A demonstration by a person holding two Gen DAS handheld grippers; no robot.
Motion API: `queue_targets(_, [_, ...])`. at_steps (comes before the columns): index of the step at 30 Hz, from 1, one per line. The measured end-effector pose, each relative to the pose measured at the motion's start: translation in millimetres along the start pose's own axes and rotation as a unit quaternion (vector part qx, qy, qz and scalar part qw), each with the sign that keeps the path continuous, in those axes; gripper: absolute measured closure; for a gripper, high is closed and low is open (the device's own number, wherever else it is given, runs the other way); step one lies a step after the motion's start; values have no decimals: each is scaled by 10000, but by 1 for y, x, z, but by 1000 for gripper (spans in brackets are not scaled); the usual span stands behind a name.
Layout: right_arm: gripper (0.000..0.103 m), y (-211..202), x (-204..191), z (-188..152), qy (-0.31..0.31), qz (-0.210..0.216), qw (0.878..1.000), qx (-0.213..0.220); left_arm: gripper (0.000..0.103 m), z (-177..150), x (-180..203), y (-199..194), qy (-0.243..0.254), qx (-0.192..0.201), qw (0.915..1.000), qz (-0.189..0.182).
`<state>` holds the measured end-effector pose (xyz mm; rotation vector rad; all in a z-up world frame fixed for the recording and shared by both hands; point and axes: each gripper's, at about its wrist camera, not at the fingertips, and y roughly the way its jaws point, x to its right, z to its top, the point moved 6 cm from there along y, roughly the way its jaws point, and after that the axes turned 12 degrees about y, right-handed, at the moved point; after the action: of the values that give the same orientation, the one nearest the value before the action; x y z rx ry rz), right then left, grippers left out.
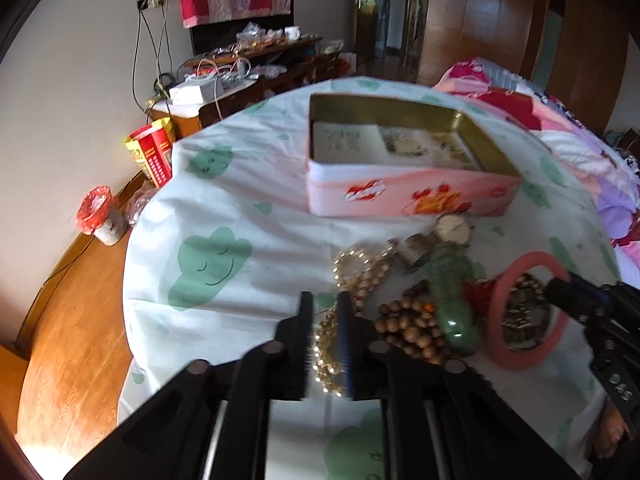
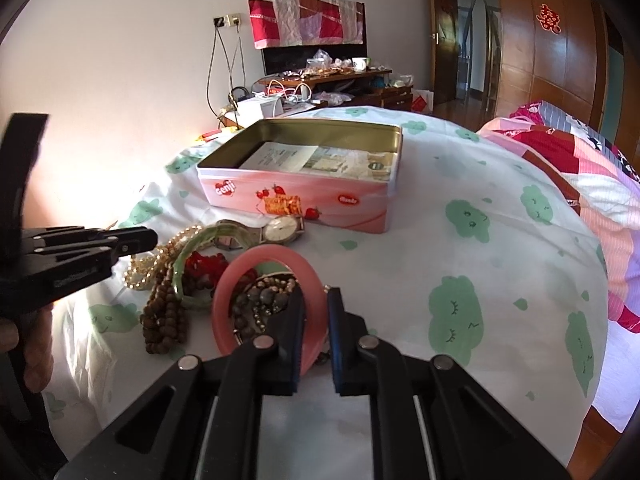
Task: Organize jewelry
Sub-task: 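Lift the pearl necklace with the left tool while the right tool lifts the pink bangle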
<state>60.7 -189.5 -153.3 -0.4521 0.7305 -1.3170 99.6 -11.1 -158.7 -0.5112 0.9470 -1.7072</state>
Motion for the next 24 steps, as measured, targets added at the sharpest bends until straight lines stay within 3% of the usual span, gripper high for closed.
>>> queue_targets(5, [90,1,0,-2,14,4,10000,-14,85,5,-1,10,29,-84,10000,-43])
queue_targets(8, [90,3,0,-3,17,5,10000,-32,79,10,-2,10,24,-71,10000,-33])
queue_targets(10, [90,3,1,-4,20,9,10000,-30,64,10,-1,8,9,-21,10000,-91])
queue_targets(11, [90,3,1,-4,25,12,10000,-35,50,10,-1,7,11,9,10000,-89])
queue_targets(12, [90,3,0,-4,28,12,10000,-37,45,10,-1,6,21,47,10000,-49])
queue_targets(24, [90,5,-1,-8,-19,31,10000,-71,45,16,7,23,406,-115,9991,60])
